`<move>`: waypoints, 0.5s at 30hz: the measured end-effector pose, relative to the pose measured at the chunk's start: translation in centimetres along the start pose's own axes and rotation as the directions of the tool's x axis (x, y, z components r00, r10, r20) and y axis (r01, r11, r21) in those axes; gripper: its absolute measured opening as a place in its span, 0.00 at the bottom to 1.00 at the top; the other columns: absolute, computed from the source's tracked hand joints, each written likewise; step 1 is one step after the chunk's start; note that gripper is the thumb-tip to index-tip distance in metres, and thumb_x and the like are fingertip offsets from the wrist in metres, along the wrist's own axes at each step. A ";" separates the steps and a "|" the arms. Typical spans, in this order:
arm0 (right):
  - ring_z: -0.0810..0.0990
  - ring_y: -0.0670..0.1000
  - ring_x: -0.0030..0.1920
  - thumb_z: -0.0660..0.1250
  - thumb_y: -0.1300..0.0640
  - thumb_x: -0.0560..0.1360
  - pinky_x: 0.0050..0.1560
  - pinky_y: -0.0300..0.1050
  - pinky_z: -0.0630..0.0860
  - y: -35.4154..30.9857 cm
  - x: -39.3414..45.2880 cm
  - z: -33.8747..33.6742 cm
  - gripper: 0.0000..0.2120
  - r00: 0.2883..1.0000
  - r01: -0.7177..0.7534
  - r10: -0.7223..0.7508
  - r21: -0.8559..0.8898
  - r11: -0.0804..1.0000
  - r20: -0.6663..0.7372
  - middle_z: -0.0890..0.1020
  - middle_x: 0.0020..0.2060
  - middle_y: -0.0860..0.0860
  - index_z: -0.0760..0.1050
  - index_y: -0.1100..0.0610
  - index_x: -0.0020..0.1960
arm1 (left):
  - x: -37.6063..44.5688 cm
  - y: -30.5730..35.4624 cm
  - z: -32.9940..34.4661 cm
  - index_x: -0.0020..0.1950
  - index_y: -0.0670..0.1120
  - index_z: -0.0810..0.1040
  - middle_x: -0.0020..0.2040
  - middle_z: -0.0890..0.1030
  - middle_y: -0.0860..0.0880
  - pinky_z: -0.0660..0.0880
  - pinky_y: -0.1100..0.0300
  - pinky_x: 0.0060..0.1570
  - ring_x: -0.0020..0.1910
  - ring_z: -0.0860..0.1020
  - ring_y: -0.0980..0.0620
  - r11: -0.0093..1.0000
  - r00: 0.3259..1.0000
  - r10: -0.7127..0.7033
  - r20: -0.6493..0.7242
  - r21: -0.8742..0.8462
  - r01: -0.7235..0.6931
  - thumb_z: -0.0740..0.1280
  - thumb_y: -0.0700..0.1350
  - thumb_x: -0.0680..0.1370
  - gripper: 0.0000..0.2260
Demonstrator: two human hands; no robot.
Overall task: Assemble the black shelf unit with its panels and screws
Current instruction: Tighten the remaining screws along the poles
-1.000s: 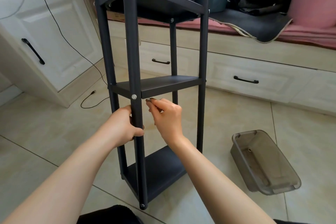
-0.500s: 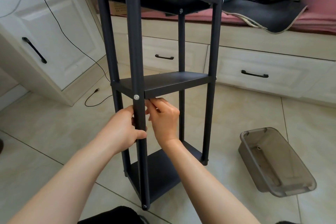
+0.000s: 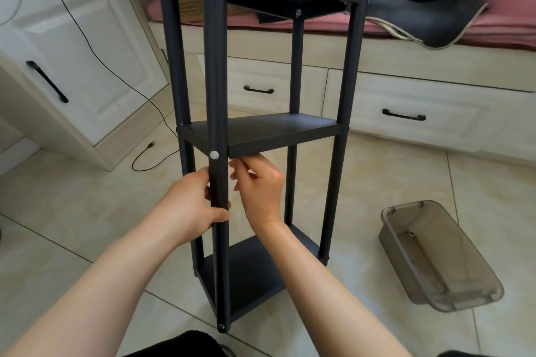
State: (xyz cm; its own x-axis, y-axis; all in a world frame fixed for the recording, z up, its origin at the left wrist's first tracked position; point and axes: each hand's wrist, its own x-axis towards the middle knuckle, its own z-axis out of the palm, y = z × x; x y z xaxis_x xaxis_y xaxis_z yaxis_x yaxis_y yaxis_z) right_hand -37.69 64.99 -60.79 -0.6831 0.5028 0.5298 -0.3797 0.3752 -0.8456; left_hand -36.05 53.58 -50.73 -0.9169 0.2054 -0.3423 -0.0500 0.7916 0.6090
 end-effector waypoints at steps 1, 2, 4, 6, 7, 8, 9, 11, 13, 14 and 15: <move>0.79 0.51 0.33 0.69 0.65 0.77 0.33 0.46 0.78 0.0 0.0 -0.4 0.06 1.000 0.024 -0.024 -0.019 1.000 0.000 0.82 0.34 0.55 0.83 0.64 0.43 | 0.0 0.0 0.0 0.61 0.50 0.72 0.51 0.83 0.48 0.81 0.45 0.55 0.53 0.82 0.47 1.000 1.000 -0.001 0.004 0.001 0.001 0.75 0.35 0.73 0.22; 0.79 0.51 0.33 0.69 0.65 0.76 0.34 0.47 0.78 0.0 0.0 -0.8 0.05 0.999 0.049 -0.049 -0.041 0.998 0.001 0.82 0.34 0.55 0.83 0.64 0.43 | 0.0 0.0 0.0 0.61 0.49 0.73 0.51 0.83 0.48 0.81 0.46 0.54 0.52 0.82 0.47 1.000 1.000 -0.001 0.008 0.003 0.001 0.75 0.35 0.73 0.22; 0.77 0.49 0.33 0.70 0.65 0.76 0.35 0.40 0.75 -0.1 -0.1 -1.9 0.04 0.996 0.091 -0.089 -0.085 0.992 0.027 0.82 0.33 0.54 0.84 0.64 0.45 | -0.1 0.1 0.0 0.61 0.48 0.73 0.50 0.83 0.48 0.82 0.46 0.54 0.51 0.82 0.47 1.000 1.000 0.004 0.011 0.010 -0.004 0.76 0.35 0.72 0.21; 0.74 0.45 0.32 0.71 0.64 0.76 0.36 0.32 0.71 -0.2 -0.3 -3.4 0.04 0.990 0.120 -0.109 -0.128 0.985 0.090 0.81 0.33 0.54 0.84 0.64 0.45 | -0.2 0.2 0.0 0.62 0.48 0.73 0.50 0.84 0.48 0.82 0.46 0.53 0.50 0.83 0.47 1.000 1.000 0.014 0.014 0.015 -0.014 0.76 0.35 0.72 0.22; 0.75 0.45 0.33 0.71 0.64 0.76 0.36 0.31 0.70 -0.4 -0.3 -4.2 0.04 0.985 0.128 -0.108 -0.148 0.981 0.135 0.81 0.33 0.54 0.84 0.64 0.46 | -0.2 0.3 0.1 0.64 0.48 0.73 0.51 0.83 0.48 0.82 0.46 0.53 0.51 0.83 0.46 1.000 1.000 0.019 0.017 0.016 -0.019 0.76 0.36 0.73 0.23; 0.76 0.44 0.34 0.71 0.64 0.76 0.37 0.30 0.71 -0.6 -0.1 -5.0 0.04 0.977 0.130 -0.098 -0.169 0.977 0.187 0.82 0.34 0.54 0.84 0.64 0.47 | -0.3 0.4 0.2 0.66 0.47 0.72 0.53 0.83 0.47 0.81 0.45 0.54 0.52 0.82 0.45 1.000 1.000 0.023 0.016 0.017 -0.024 0.76 0.36 0.73 0.25; 0.77 0.44 0.35 0.71 0.63 0.76 0.39 0.29 0.71 -0.8 0.2 -5.9 0.05 0.965 0.123 -0.072 -0.195 0.973 0.251 0.83 0.36 0.54 0.85 0.63 0.48 | -0.4 0.6 0.3 0.68 0.47 0.71 0.54 0.83 0.46 0.81 0.45 0.55 0.54 0.82 0.44 0.999 1.000 0.027 0.015 0.022 -0.027 0.76 0.36 0.73 0.26; 0.78 0.42 0.37 0.70 0.60 0.78 0.41 0.27 0.73 -1.6 1.4 -7.8 0.07 0.917 0.086 0.030 -0.271 0.959 0.398 0.85 0.42 0.52 0.85 0.61 0.52 | -0.6 0.9 0.6 0.71 0.47 0.70 0.56 0.82 0.46 0.80 0.45 0.57 0.56 0.81 0.44 0.999 0.999 0.032 0.010 0.036 -0.032 0.76 0.36 0.73 0.29; 0.79 0.41 0.40 0.68 0.58 0.79 0.44 0.27 0.75 -2.4 3.2 -9.8 0.09 0.826 0.076 0.154 -0.378 0.923 0.542 0.85 0.46 0.50 0.84 0.59 0.55 | -0.8 1.1 0.8 0.72 0.47 0.69 0.59 0.82 0.46 0.79 0.44 0.59 0.59 0.80 0.43 0.999 0.999 0.030 0.012 0.037 -0.030 0.75 0.36 0.73 0.29; 0.80 0.42 0.42 0.68 0.57 0.79 0.45 0.30 0.76 -2.9 4.2 -10.8 0.10 0.775 0.088 0.218 -0.443 0.892 0.593 0.85 0.47 0.49 0.84 0.58 0.56 | -0.8 1.2 0.9 0.72 0.47 0.69 0.59 0.81 0.45 0.79 0.44 0.59 0.59 0.80 0.43 0.999 0.999 0.032 0.015 0.037 -0.033 0.75 0.36 0.73 0.29; 0.81 0.43 0.43 0.67 0.57 0.79 0.45 0.32 0.77 -3.4 5.3 -11.9 0.10 0.727 0.108 0.280 -0.506 0.856 0.628 0.85 0.47 0.49 0.83 0.58 0.57 | -0.9 1.2 1.0 0.72 0.47 0.69 0.59 0.81 0.45 0.79 0.44 0.59 0.59 0.80 0.43 0.998 0.999 0.037 0.014 0.040 -0.038 0.75 0.36 0.73 0.29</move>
State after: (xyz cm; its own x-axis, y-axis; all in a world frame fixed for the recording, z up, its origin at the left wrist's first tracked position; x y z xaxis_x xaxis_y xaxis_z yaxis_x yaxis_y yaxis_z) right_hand -32.60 75.61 -54.36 -0.9940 -0.0186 0.1075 -0.0829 0.7697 -0.6330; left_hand -34.86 54.91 -50.40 -0.9123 0.2432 -0.3295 0.0007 0.8054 0.5927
